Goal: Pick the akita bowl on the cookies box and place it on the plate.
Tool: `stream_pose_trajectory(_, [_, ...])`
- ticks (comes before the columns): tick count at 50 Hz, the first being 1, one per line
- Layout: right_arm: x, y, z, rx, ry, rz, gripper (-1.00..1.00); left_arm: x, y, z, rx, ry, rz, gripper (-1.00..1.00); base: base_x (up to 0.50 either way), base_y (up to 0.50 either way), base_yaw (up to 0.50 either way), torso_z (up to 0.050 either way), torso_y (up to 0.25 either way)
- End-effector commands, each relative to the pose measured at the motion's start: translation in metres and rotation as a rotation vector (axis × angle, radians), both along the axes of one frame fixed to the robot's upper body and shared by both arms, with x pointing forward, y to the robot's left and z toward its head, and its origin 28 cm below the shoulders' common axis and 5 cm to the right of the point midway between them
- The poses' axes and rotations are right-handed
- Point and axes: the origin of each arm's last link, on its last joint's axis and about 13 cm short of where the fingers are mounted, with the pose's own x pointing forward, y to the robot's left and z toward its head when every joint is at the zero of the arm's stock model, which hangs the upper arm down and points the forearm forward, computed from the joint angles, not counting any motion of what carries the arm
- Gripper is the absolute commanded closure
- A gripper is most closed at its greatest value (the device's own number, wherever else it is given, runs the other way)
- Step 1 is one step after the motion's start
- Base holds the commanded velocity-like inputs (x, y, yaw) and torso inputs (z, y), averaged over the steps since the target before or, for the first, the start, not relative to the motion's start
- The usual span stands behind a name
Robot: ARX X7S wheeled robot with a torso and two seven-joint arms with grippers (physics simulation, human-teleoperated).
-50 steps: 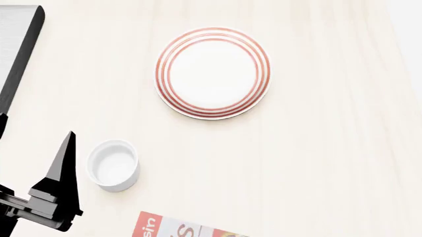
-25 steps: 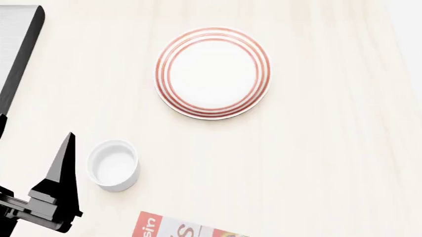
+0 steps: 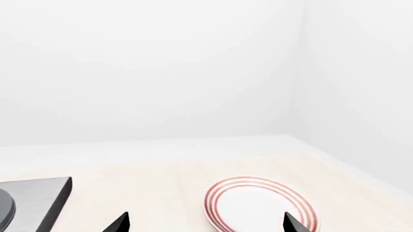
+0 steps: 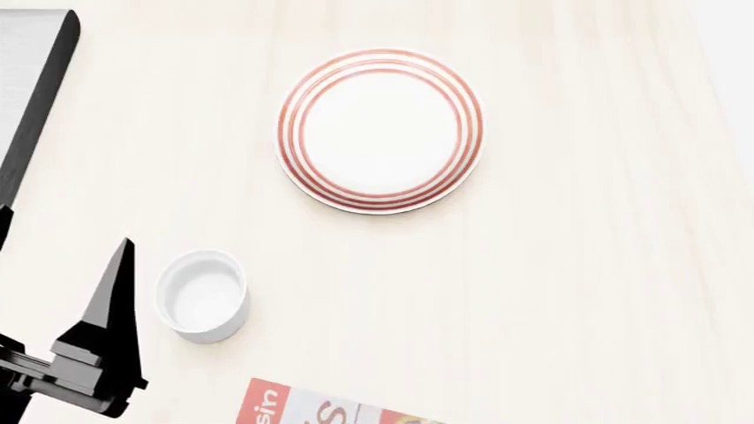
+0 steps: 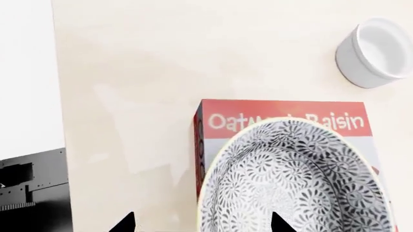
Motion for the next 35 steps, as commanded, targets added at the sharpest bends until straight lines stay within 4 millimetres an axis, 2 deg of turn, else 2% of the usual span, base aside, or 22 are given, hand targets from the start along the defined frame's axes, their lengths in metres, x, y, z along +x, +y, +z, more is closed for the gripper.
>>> stream_pose_trajectory(1, [0.002,0.001,-0.005,-0.023,0.006,0.019,-1.00,0.001,0.001,0.000,-0.002,0.000,0.003,-1.00,0.00,0.00,0.00,0.000,0.000])
stream_pose_trajectory(4, [0.002,0.001,-0.005,-0.027,0.006,0.017,-1.00,0.000,0.001,0.000,-0.001,-0.001,0.004,-1.00,0.00,0.00,0.00,0.000,0.000])
stream_pose_trajectory(5, [0.002,0.001,-0.005,-0.028,0.006,0.018,1.00,0.000,0.001,0.000,-0.001,-0.001,0.004,-1.00,0.00,0.00,0.00,0.000,0.000])
stream_pose_trajectory(15, [0.001,-0.002,-0.002,-0.036,-0.020,0.016,1.00,0.000,0.000,0.000,0.001,0.001,0.003,-1.00,0.00,0.00,0.00,0.000,0.000])
stream_pose_trajectory(24, [0.000,-0.006,0.009,-0.083,-0.059,0.007,1.00,-0.001,-0.001,0.000,0.006,0.005,-0.001,-1.00,0.00,0.00,0.00,0.000,0.000])
stream_pose_trajectory(32, [-0.003,-0.011,0.024,-0.153,-0.097,-0.007,1.00,-0.002,-0.002,0.001,0.008,0.006,-0.006,-1.00,0.00,0.00,0.00,0.000,0.000])
stream_pose_trajectory(35, [0.000,-0.014,0.035,-0.180,-0.116,-0.028,1.00,-0.002,-0.002,0.001,0.007,0.006,-0.008,-1.00,0.00,0.00,0.00,0.000,0.000])
